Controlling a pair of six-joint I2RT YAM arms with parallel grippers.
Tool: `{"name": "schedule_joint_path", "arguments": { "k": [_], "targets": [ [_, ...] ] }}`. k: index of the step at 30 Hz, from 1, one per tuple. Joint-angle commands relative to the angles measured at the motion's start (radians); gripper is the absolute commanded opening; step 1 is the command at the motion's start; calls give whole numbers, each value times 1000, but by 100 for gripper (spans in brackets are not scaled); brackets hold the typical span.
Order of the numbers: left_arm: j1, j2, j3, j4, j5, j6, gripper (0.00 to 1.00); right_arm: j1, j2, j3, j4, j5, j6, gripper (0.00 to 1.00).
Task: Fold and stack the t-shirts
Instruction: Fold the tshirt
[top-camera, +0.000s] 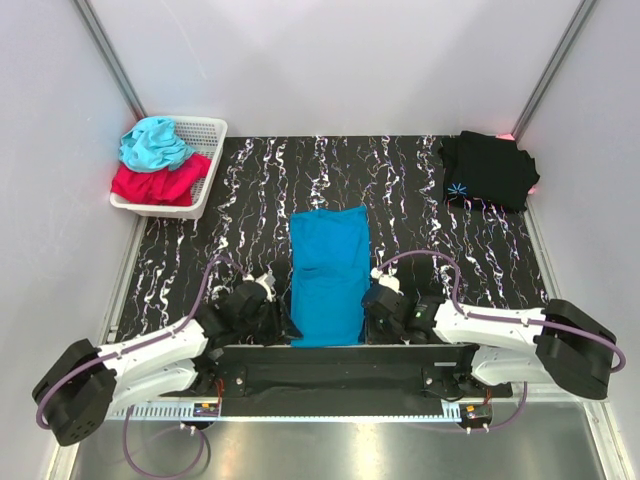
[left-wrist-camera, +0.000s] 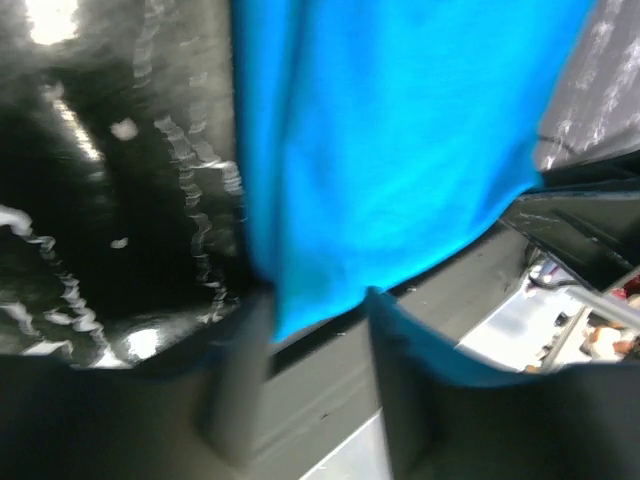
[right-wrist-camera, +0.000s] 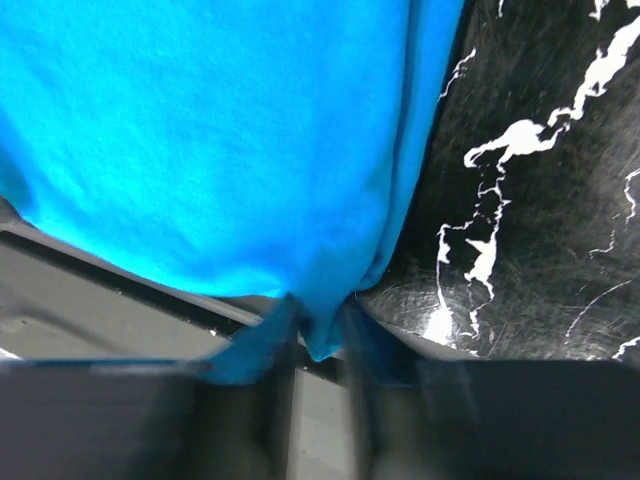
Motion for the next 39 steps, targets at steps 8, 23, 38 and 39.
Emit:
{"name": "schedule_joint_path", "arguments": {
  "k": [8, 23, 38, 39],
  "targets": [
    [1, -4, -42, -80, 10, 11, 8, -4, 9, 43, 16, 52, -19, 15],
    [2, 5, 52, -155, -50, 81, 0, -3, -17, 108, -67, 115, -65, 0],
    [30, 103, 378, -293, -175, 218, 0, -5, 44, 359, -239, 316, -230, 0],
    [38, 108, 395, -297, -194, 227, 0, -6, 52, 378, -248, 342, -240, 0]
  ]
}}
